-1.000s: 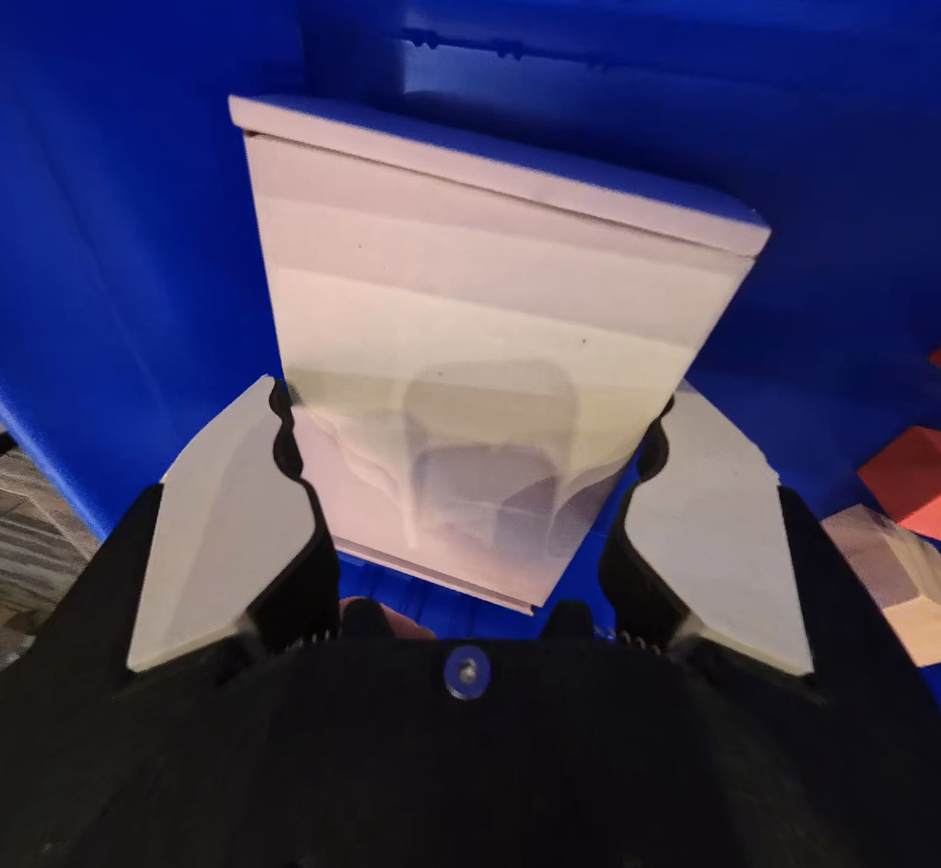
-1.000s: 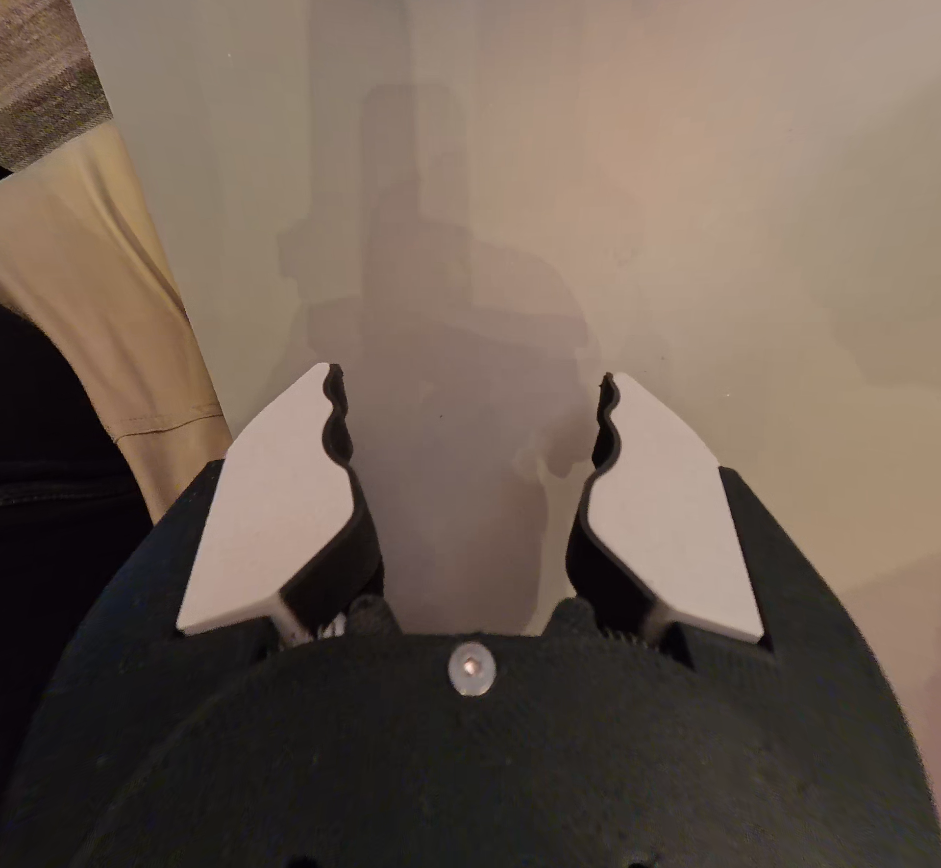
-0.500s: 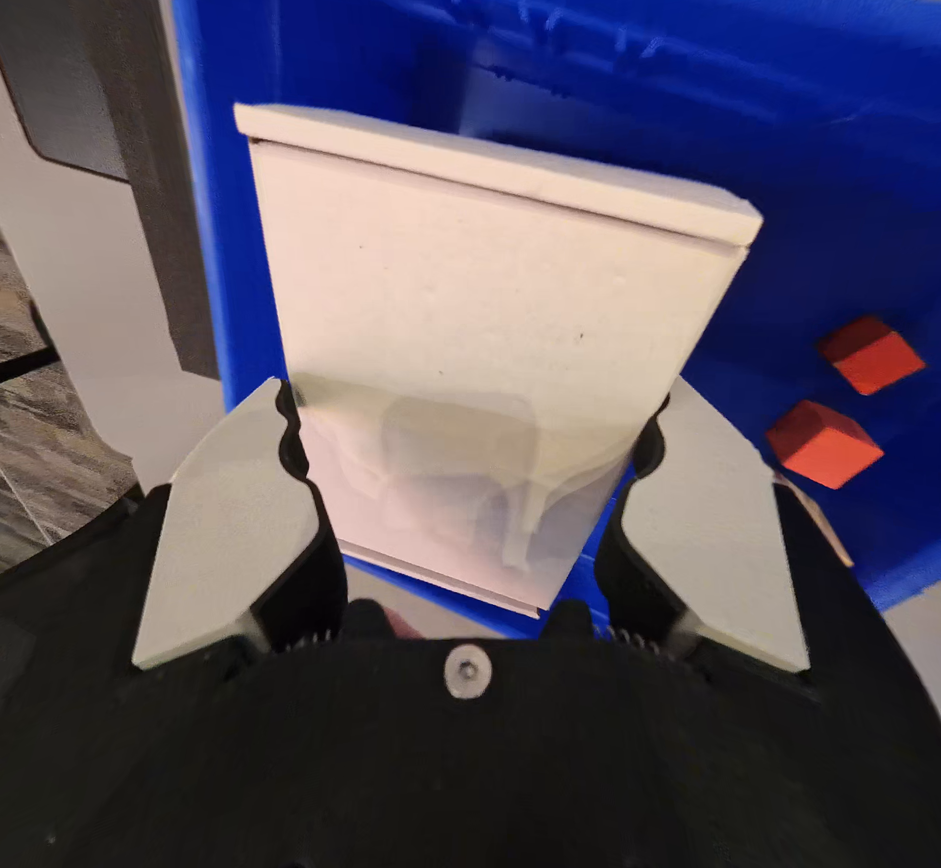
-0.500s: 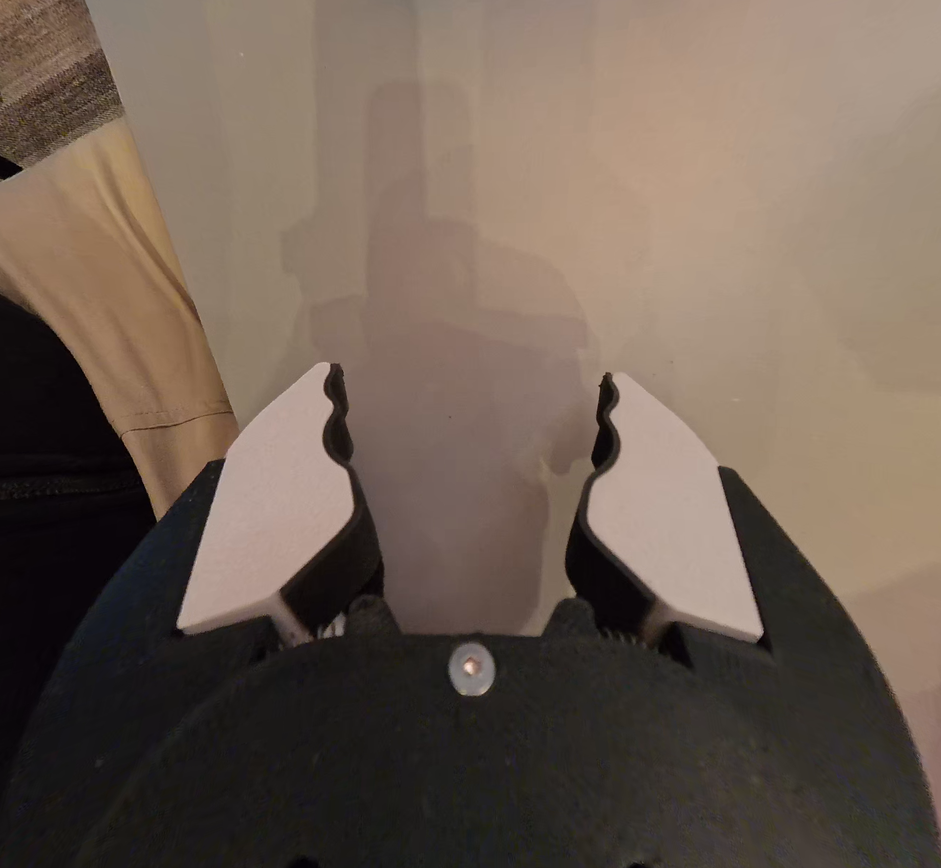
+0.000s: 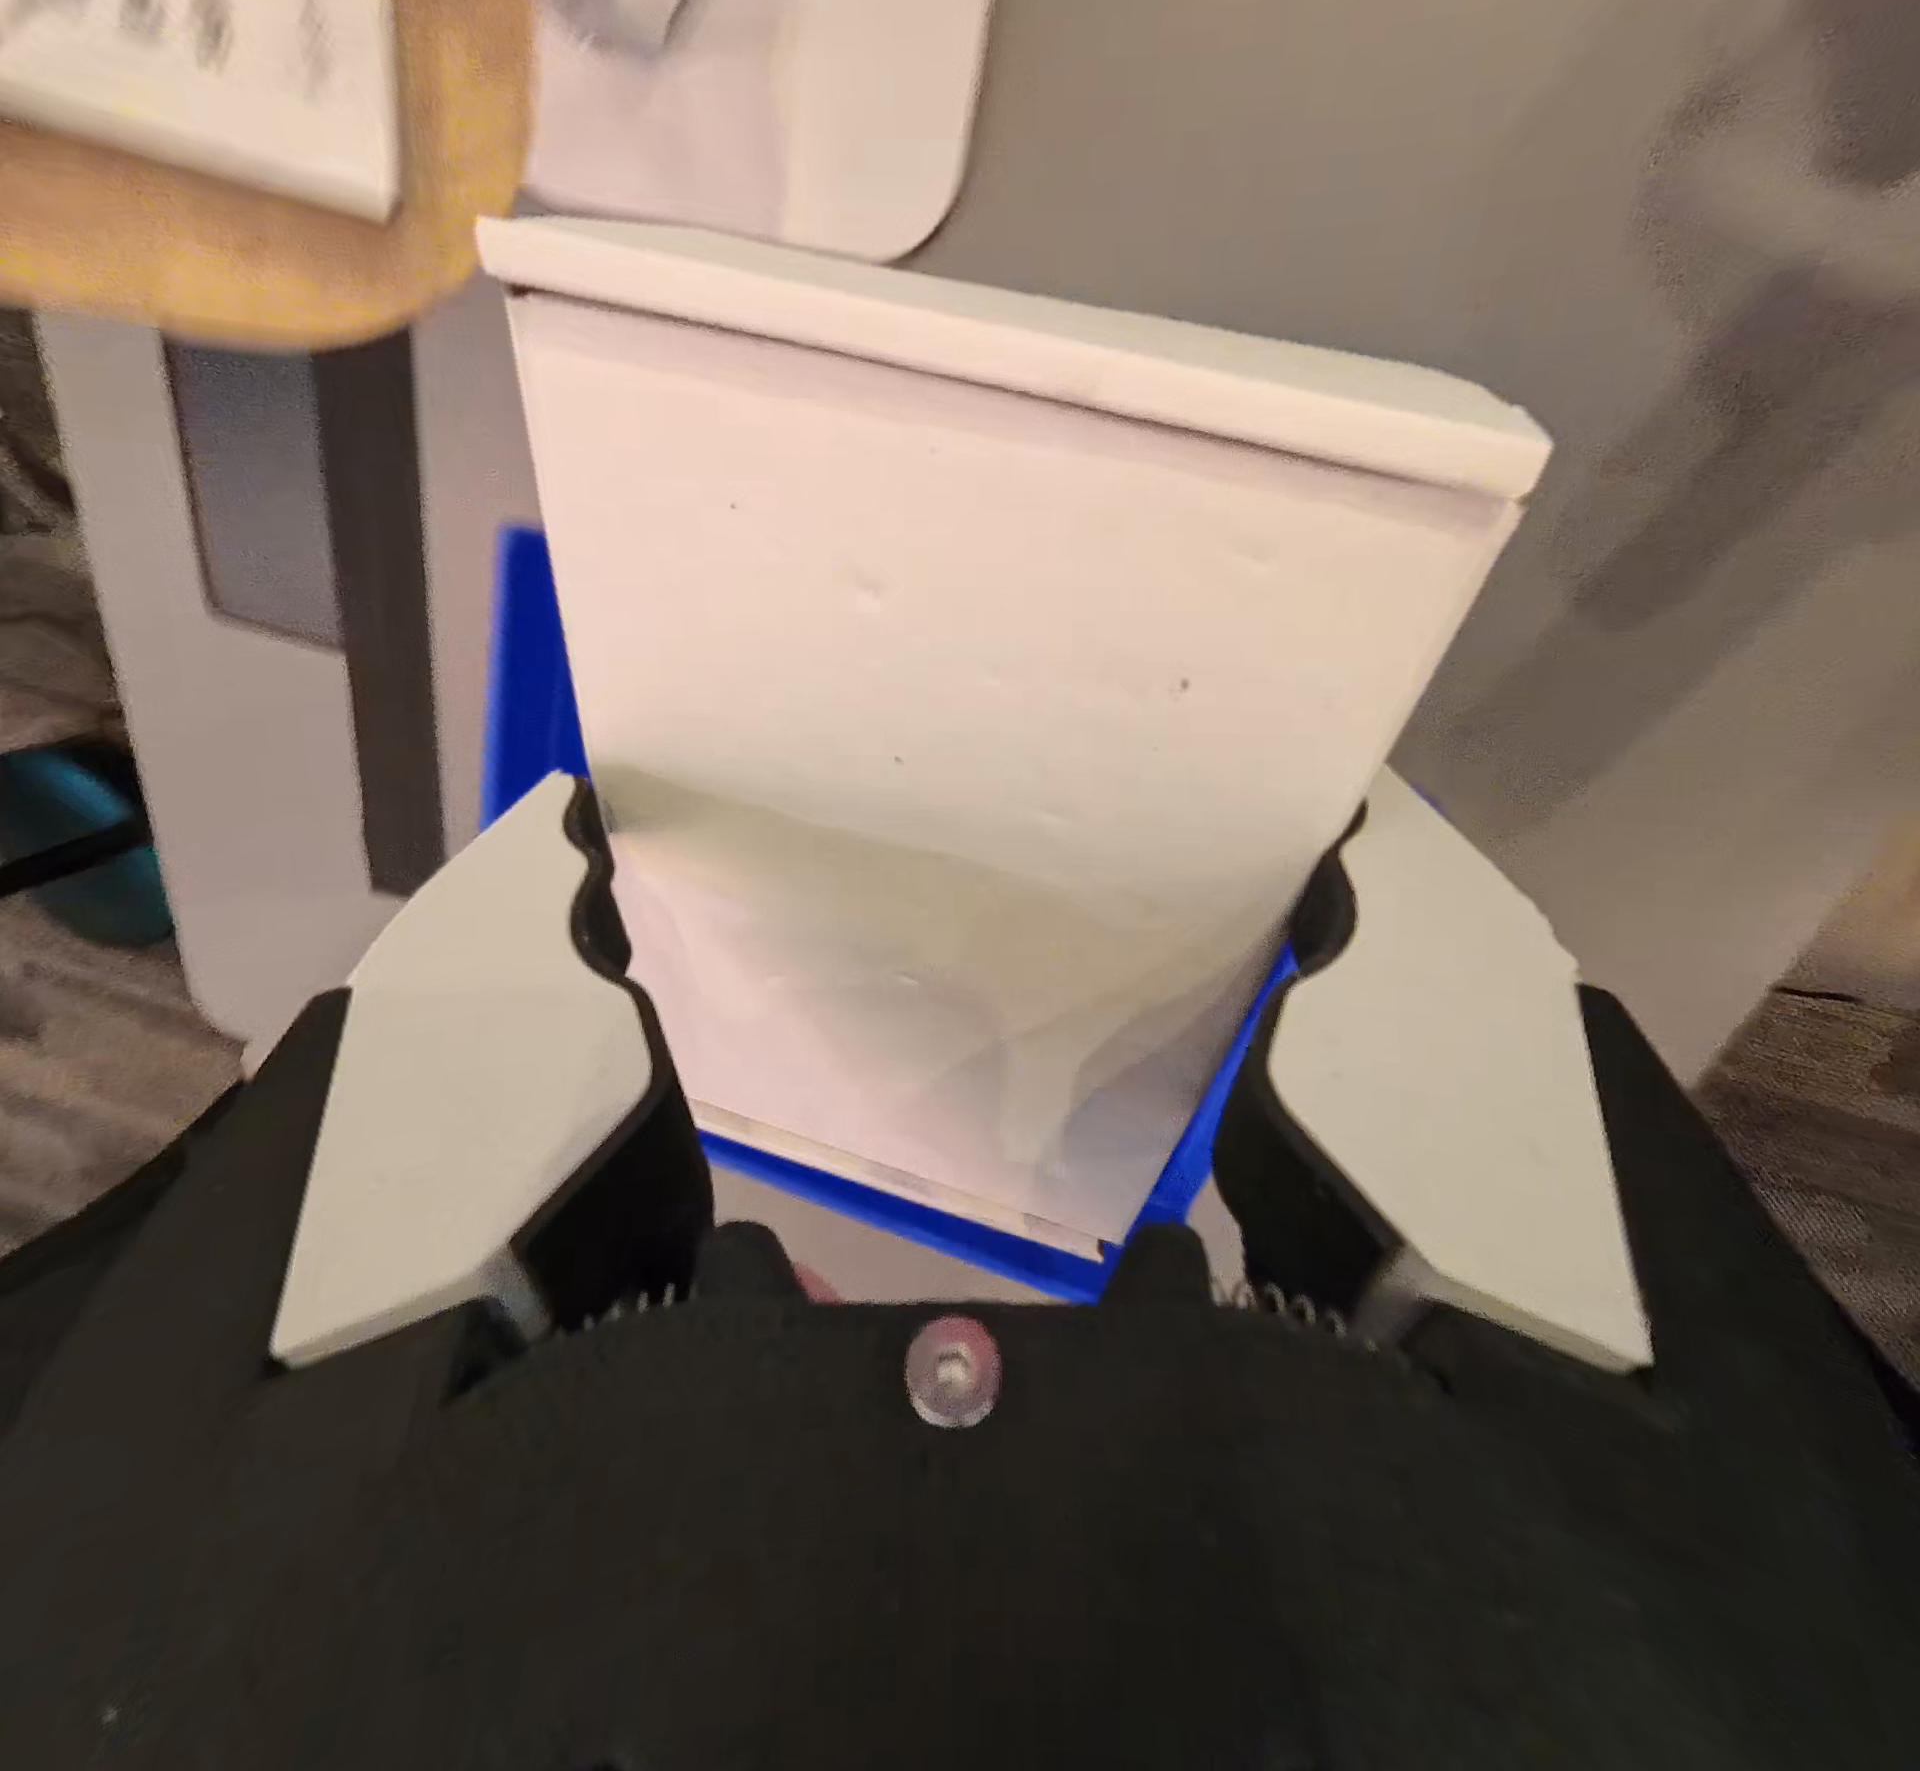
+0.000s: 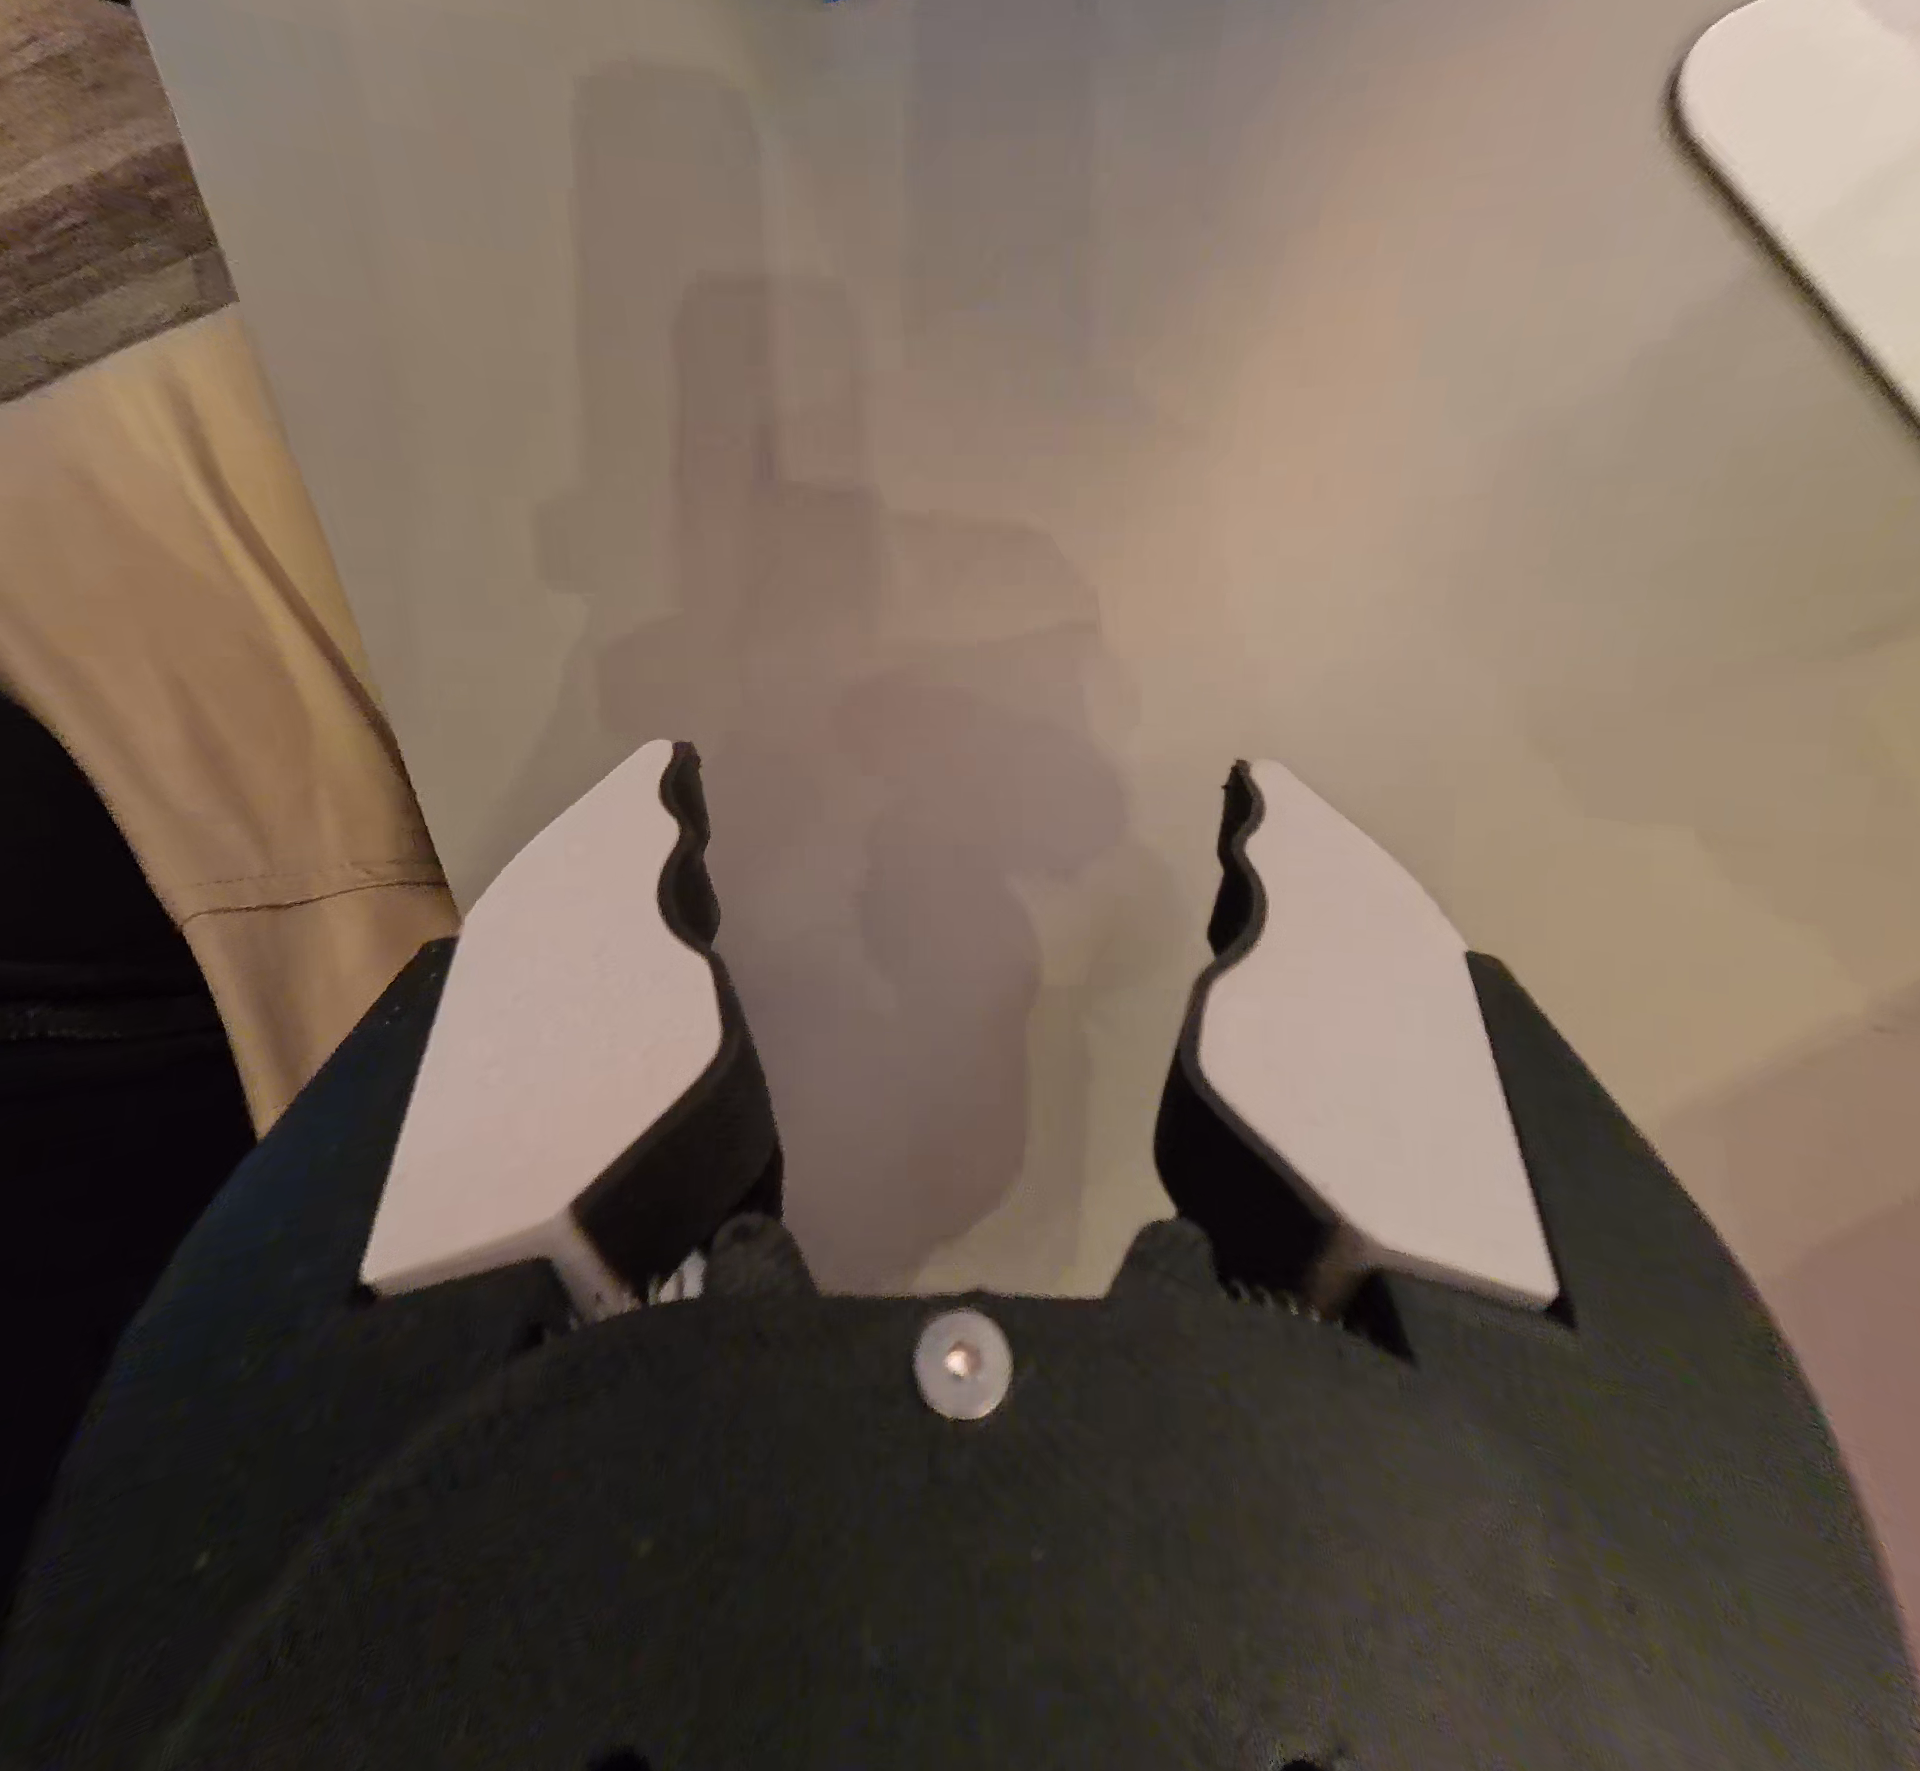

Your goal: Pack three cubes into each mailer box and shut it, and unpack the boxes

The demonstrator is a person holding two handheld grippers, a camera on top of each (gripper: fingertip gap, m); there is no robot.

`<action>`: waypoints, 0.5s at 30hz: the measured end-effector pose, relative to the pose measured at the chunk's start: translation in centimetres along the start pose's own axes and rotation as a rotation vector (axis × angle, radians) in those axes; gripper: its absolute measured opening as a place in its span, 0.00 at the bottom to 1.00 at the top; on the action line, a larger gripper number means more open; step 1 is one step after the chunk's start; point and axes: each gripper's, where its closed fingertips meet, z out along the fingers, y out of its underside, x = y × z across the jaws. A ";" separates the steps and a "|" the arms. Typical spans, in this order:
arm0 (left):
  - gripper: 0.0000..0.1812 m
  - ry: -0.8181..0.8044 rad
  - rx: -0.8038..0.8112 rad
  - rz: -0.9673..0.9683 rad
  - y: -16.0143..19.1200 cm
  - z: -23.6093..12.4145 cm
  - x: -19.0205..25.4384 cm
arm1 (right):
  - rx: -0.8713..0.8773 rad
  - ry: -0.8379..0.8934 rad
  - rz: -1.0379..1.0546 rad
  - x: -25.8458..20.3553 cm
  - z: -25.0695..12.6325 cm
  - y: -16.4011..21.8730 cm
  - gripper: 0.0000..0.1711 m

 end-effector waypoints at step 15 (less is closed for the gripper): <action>0.70 0.514 -0.072 0.109 -13.3 10.0 16.6 | 0.063 0.453 -0.485 4.5 -5.4 -2.6 0.53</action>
